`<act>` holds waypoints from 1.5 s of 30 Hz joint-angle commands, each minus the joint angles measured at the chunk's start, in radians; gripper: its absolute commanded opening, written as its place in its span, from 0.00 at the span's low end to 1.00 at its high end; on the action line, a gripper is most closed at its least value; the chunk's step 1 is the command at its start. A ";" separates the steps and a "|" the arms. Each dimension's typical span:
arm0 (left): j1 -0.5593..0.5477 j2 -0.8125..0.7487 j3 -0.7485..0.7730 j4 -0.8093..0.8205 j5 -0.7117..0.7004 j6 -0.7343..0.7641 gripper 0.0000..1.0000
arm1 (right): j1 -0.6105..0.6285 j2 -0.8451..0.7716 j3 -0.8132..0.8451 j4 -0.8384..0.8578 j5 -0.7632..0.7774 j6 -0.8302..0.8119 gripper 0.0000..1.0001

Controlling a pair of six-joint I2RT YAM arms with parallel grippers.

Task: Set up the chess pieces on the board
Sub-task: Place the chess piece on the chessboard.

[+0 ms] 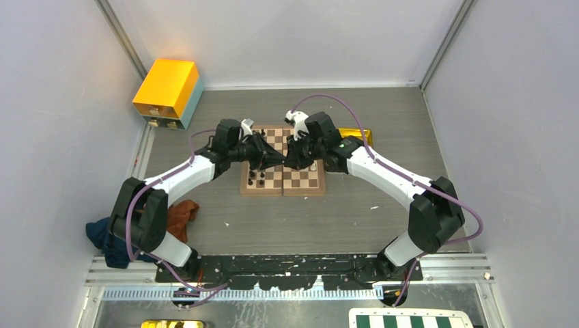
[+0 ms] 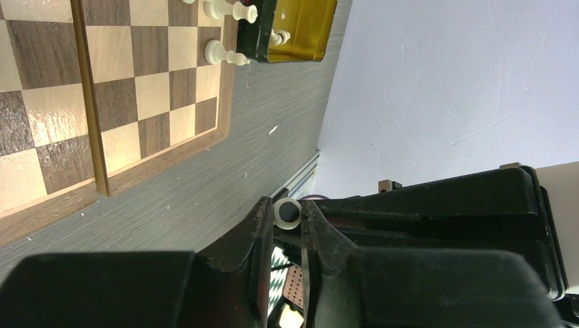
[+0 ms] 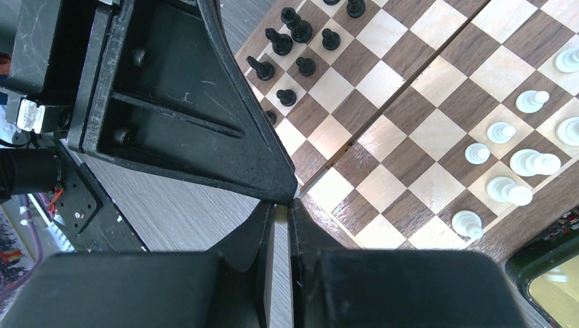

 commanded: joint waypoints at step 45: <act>0.029 -0.039 -0.140 0.407 -0.232 -0.465 0.00 | -0.010 -0.227 -0.143 0.248 0.128 0.047 0.41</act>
